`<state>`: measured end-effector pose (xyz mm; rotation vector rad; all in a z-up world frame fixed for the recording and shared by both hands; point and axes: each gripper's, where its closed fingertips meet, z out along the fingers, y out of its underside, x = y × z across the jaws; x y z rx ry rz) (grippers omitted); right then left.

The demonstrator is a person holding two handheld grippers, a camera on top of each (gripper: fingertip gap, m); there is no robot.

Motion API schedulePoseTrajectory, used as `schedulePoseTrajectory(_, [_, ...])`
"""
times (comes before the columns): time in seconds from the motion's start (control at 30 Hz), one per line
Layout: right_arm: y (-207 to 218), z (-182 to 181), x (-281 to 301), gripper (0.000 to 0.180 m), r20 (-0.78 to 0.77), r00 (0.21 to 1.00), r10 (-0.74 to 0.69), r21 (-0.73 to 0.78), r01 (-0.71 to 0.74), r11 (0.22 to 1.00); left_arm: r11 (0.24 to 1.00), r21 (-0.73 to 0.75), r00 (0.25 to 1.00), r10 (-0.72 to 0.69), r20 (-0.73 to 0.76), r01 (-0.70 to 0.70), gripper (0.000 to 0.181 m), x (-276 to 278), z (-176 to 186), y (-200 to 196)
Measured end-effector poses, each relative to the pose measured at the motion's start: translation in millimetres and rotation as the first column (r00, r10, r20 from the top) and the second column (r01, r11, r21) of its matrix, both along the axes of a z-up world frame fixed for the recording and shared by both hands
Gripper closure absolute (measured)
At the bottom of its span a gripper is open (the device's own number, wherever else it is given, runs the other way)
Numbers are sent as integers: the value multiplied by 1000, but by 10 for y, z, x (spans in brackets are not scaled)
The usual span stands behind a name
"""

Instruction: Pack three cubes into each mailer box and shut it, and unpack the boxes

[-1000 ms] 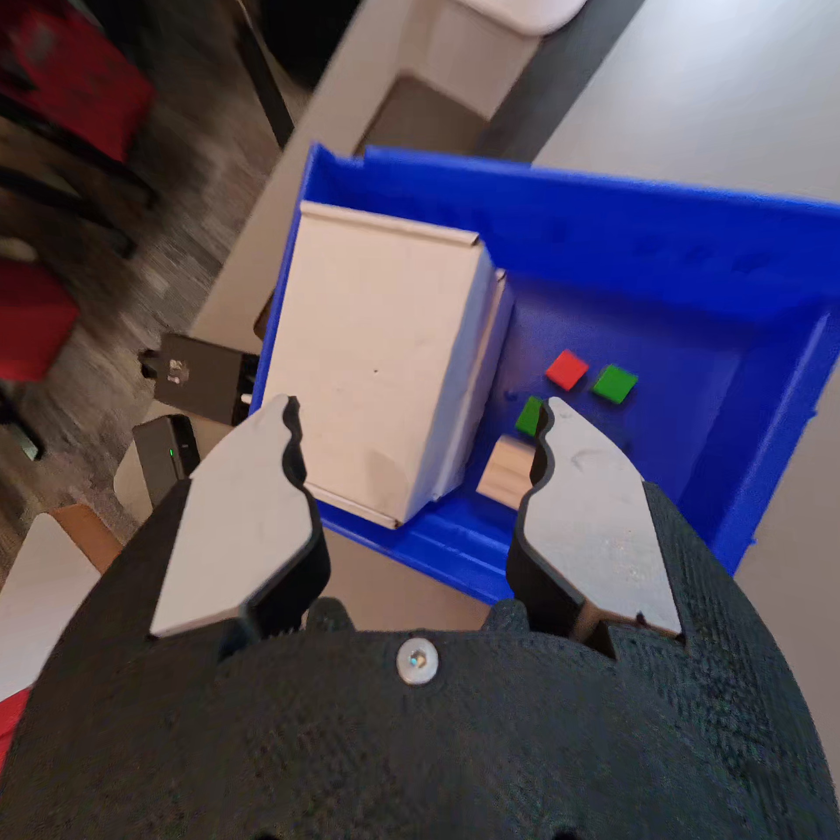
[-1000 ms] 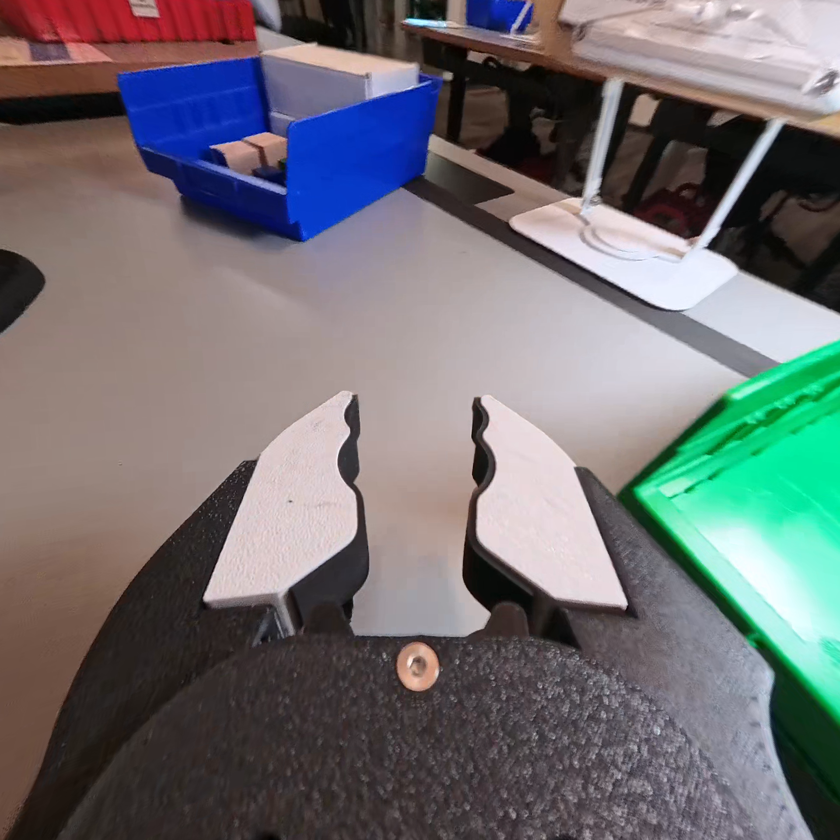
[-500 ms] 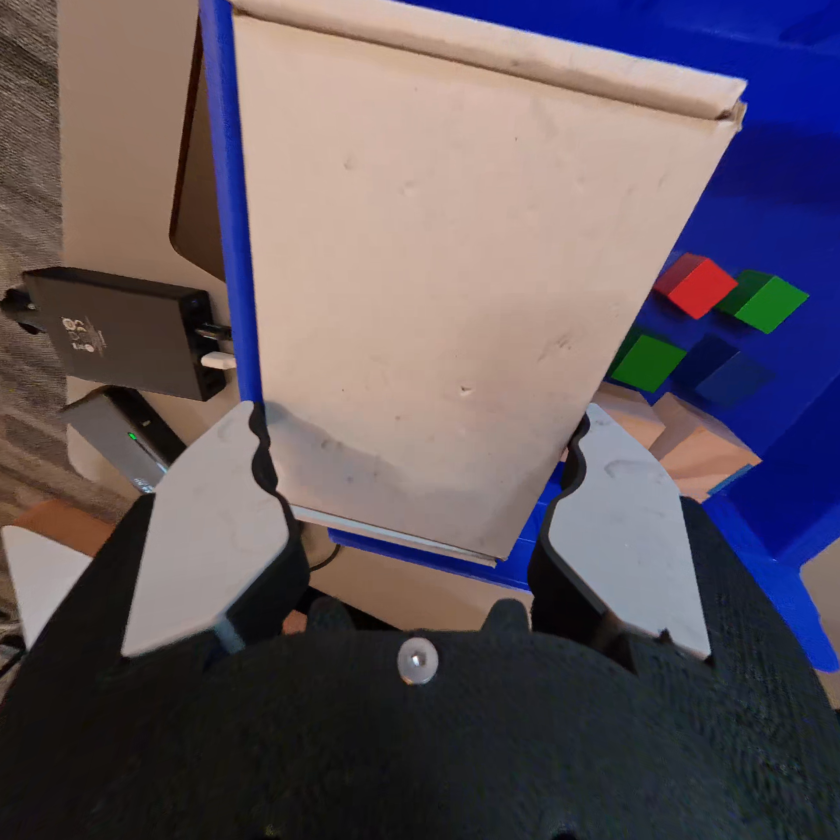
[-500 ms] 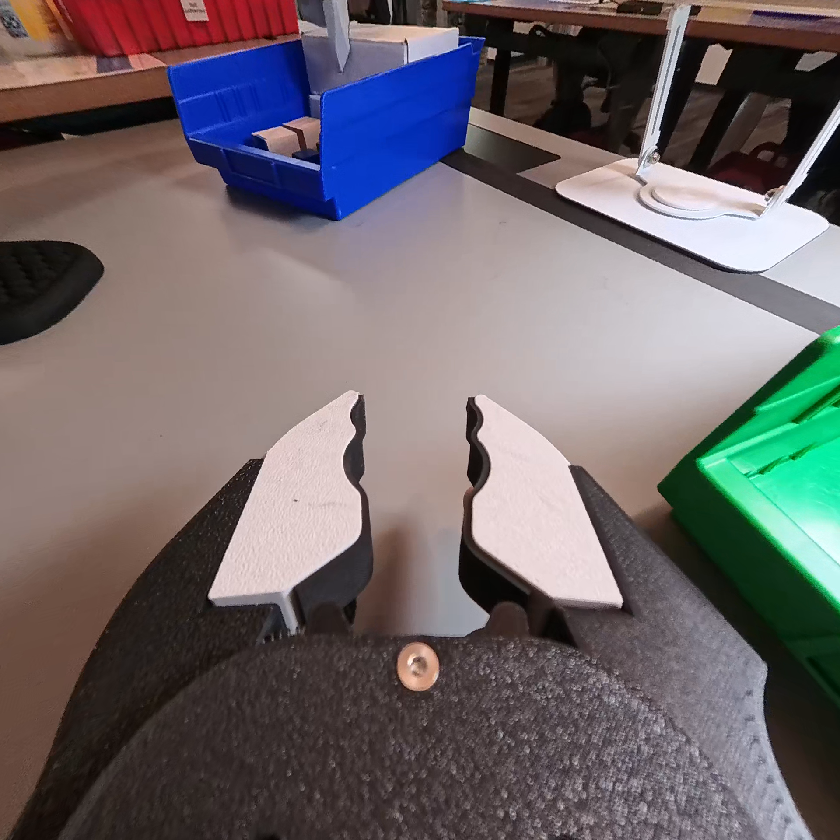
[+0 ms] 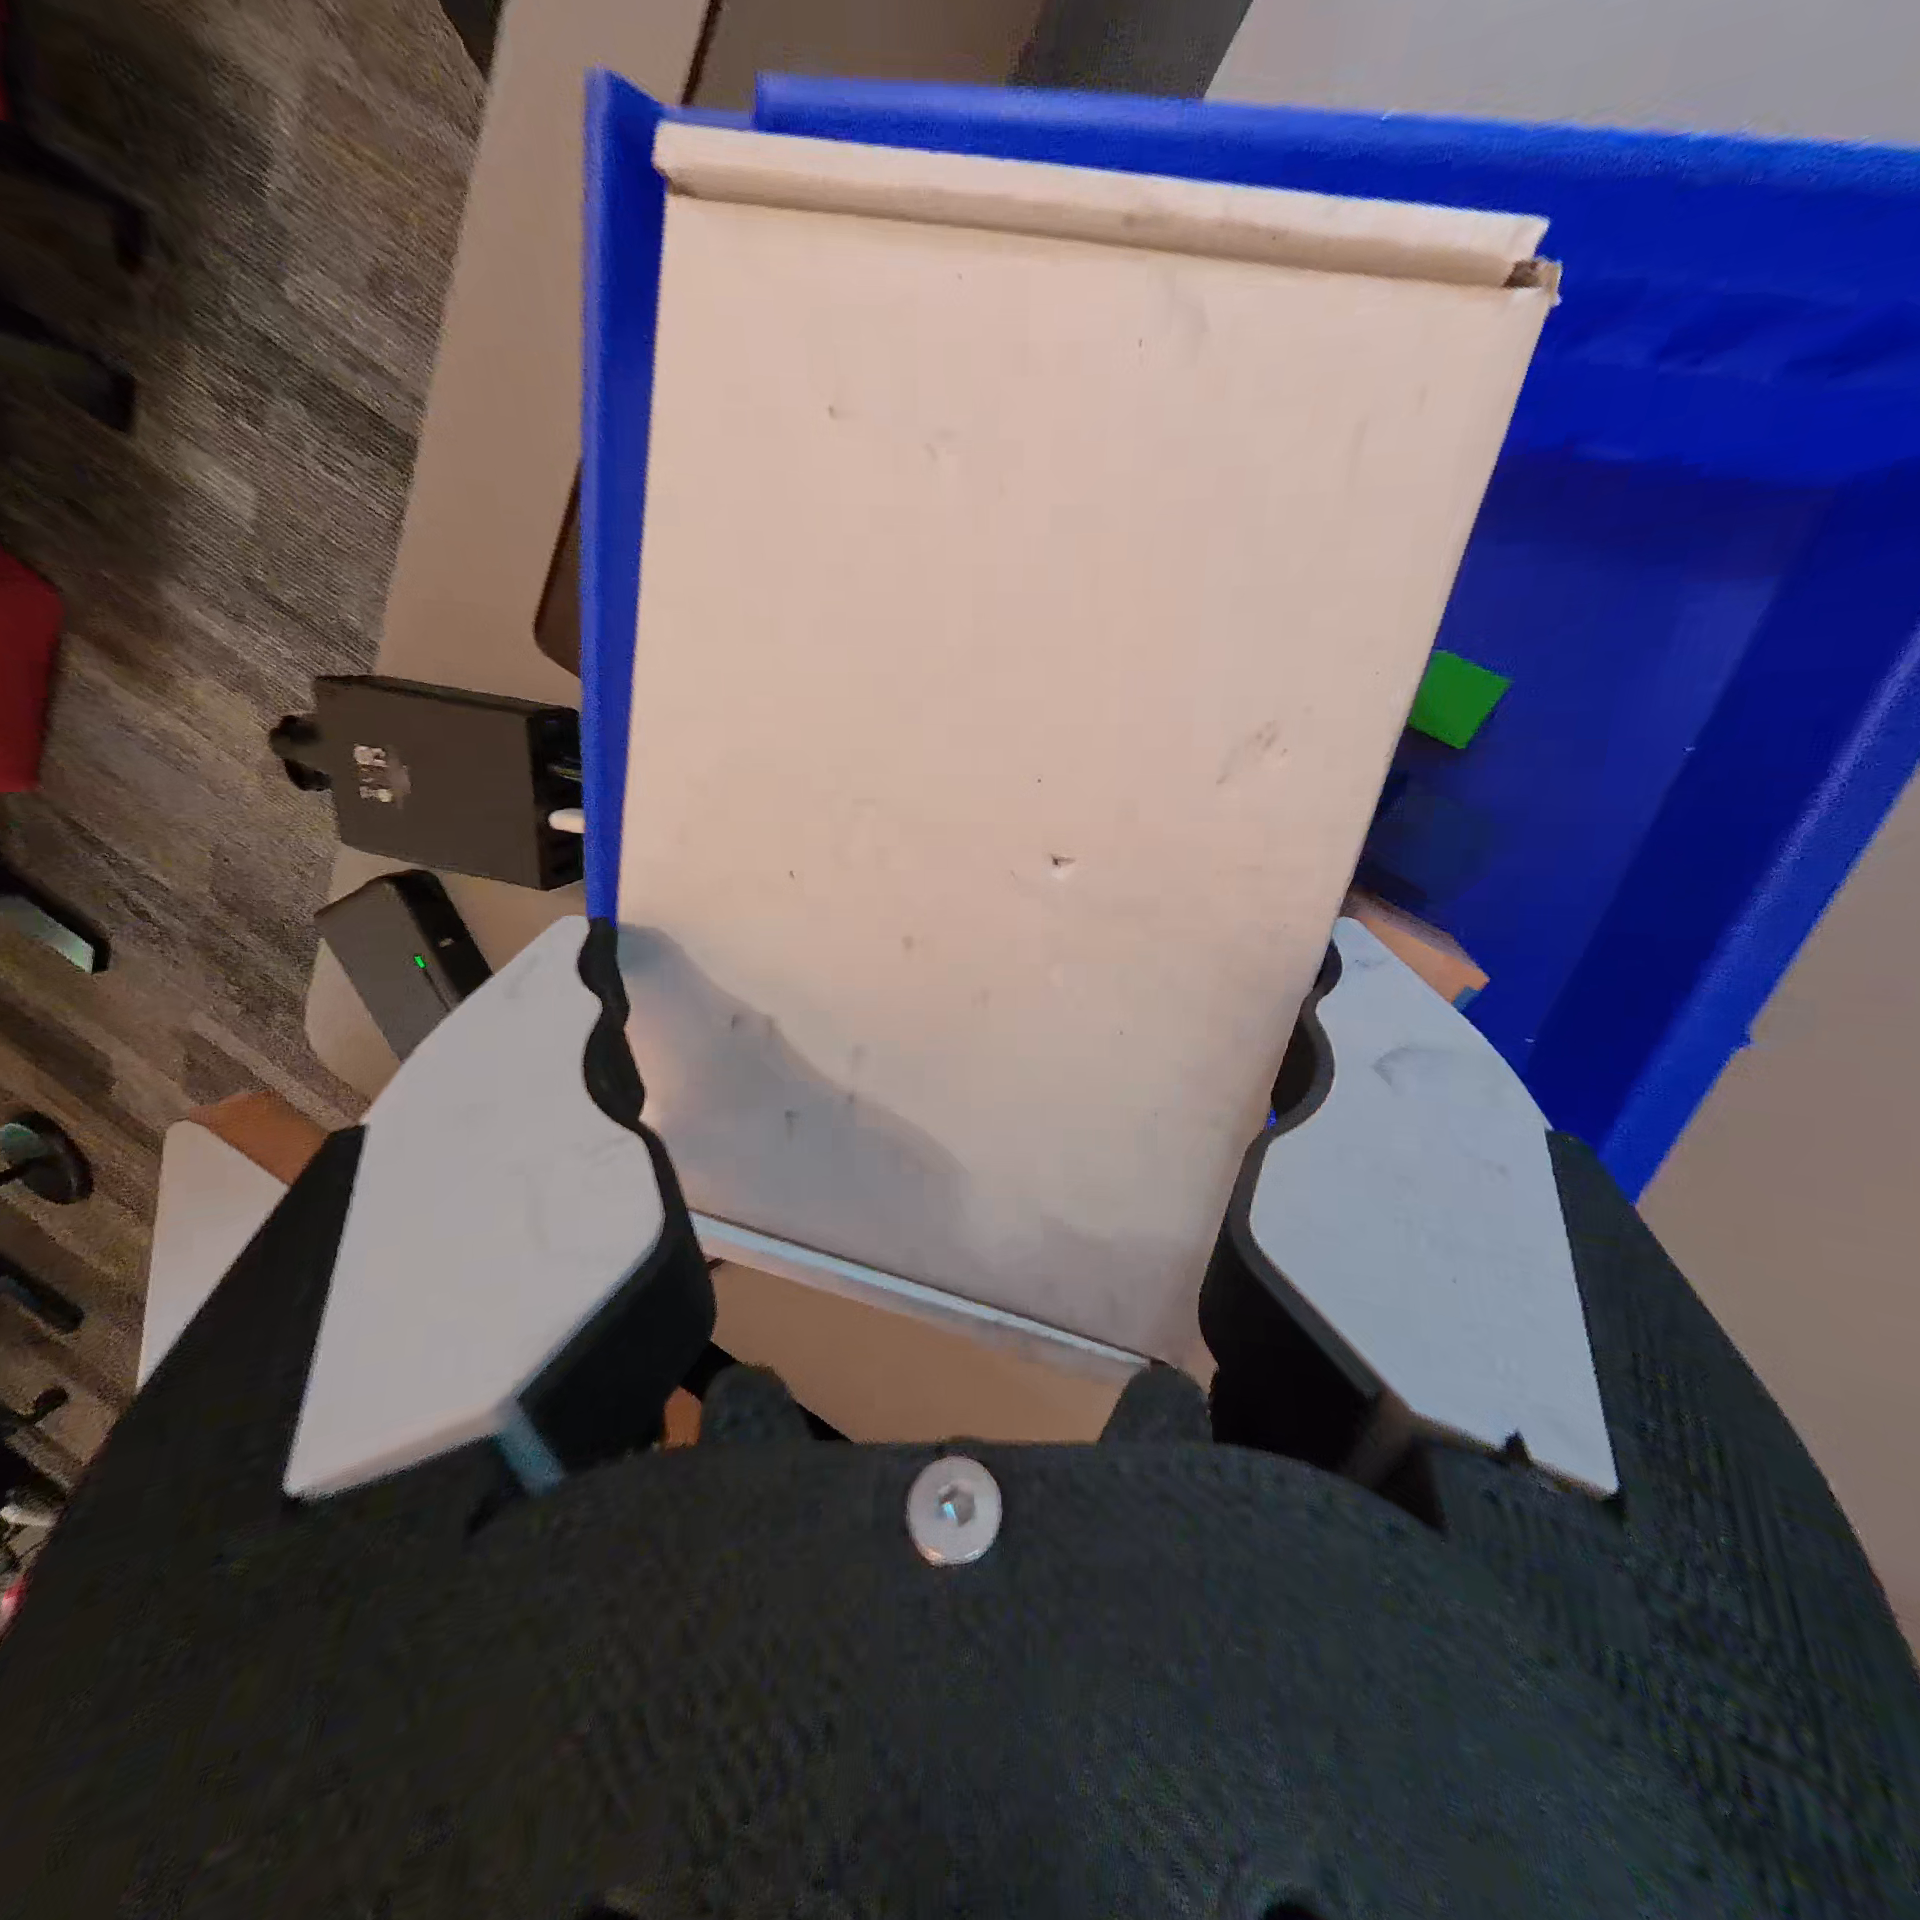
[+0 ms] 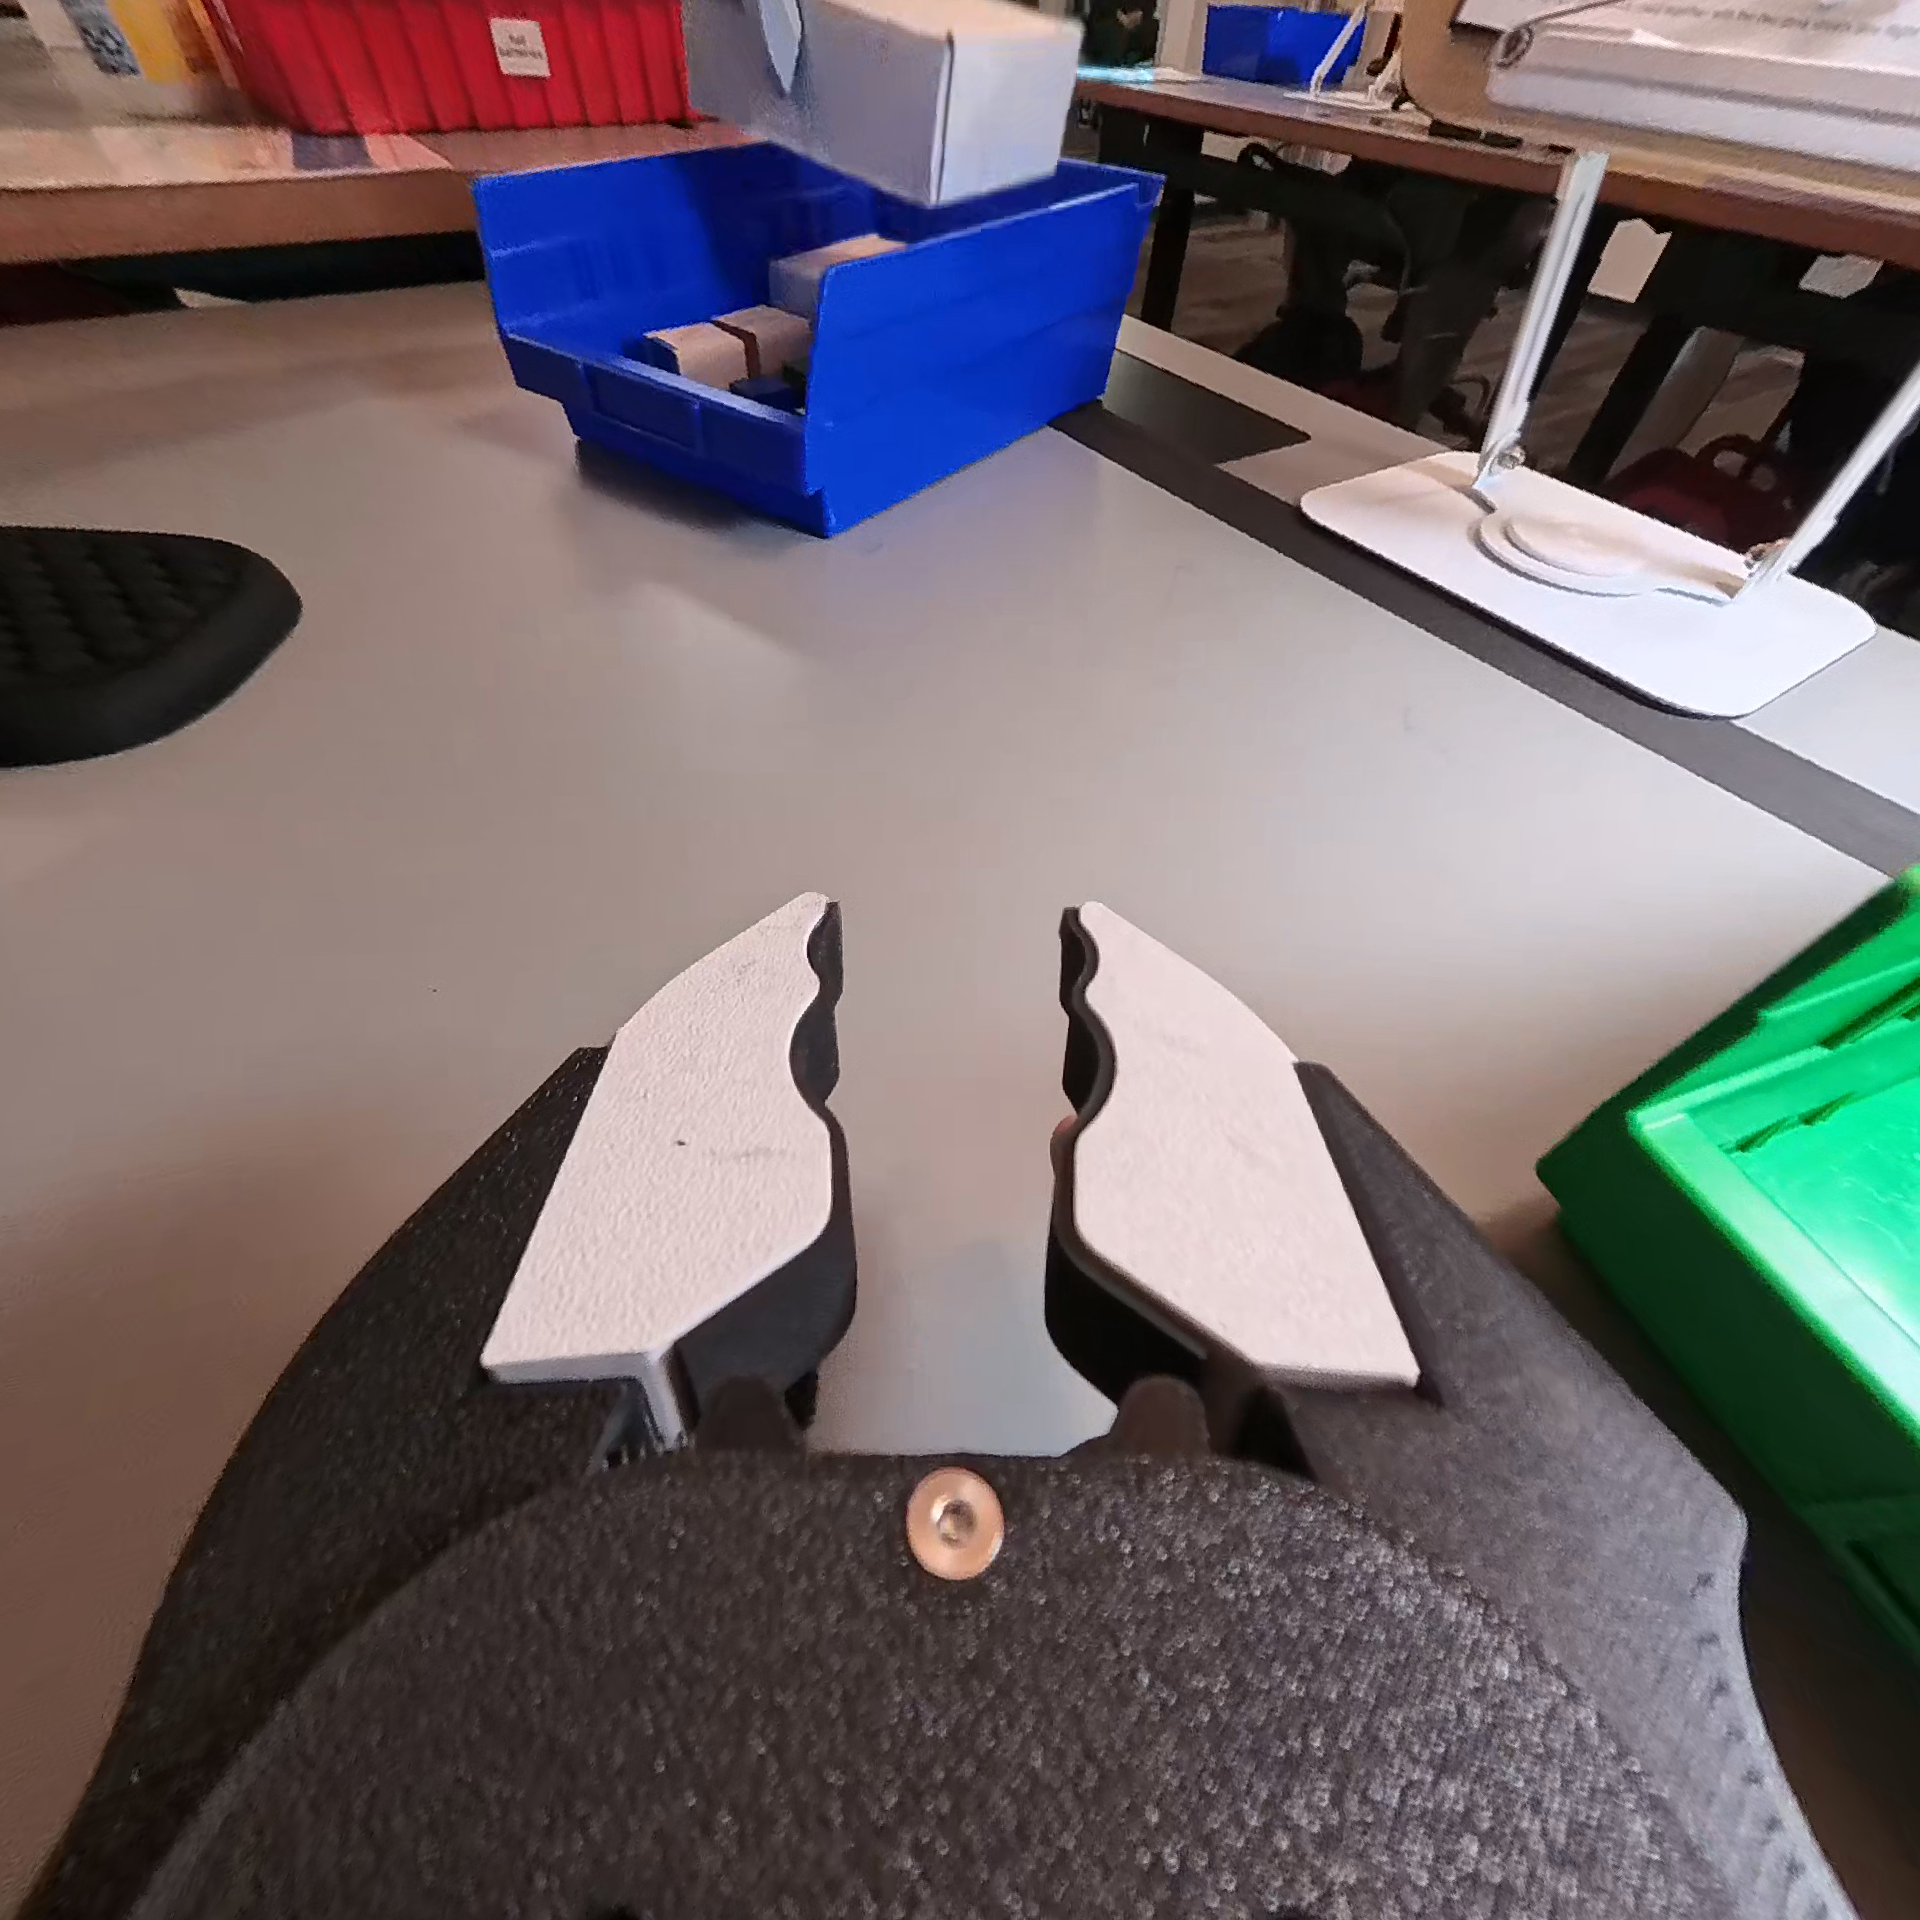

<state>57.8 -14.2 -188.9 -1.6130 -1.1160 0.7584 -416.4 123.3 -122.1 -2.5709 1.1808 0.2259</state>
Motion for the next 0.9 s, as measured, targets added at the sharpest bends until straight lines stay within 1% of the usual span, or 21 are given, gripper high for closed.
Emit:
schedulePoseTrajectory(0.2, [-123,8,-119,140,14,999,37,29,-38,999,994,104,999,-38,-1,38,61,127,390,-215])
schedulePoseTrajectory(0.37, [-125,62,-232,137,14,999,36,40,-36,999,981,146,991,-129,-17,130,61,440,613,-396])
schedulePoseTrajectory(0.43, [-15,169,-266,131,29,999,-23,124,19,992,969,157,981,-194,4,191,61,701,685,-496])
schedulePoseTrajectory(0.5, [85,332,-320,121,61,996,-71,283,51,958,952,156,961,-274,46,264,61,1047,722,-632])
schedulePoseTrajectory(0.57, [127,495,-429,111,83,993,-83,430,39,902,927,142,928,-361,92,347,62,1440,720,-801])
schedulePoseTrajectory(0.63, [160,578,-567,99,145,984,-100,582,-3,813,896,121,885,-441,149,426,62,1842,682,-982])
schedulePoseTrajectory(0.67, [180,610,-635,94,176,977,-123,671,-28,741,881,107,862,-473,180,461,62,2033,649,-1072])
schedulePoseTrajectory(0.73, [174,687,-767,89,205,964,-168,830,-80,552,850,74,819,-522,239,521,62,2379,555,-1229])
schedulePoseTrajectory(0.77, [135,741,-831,86,191,966,-173,875,-87,476,837,50,801,-538,264,546,62,2525,494,-1300])
schedulePoseTrajectory(0.8, [78,789,-891,84,173,971,-162,899,-89,429,823,25,784,-549,289,567,62,2656,427,-1364])
schedulePoseTrajectory(0.9, [-76,891,-1004,79,147,980,-135,931,-91,354,787,-60,755,-563,335,614,62,2944,184,-1507])
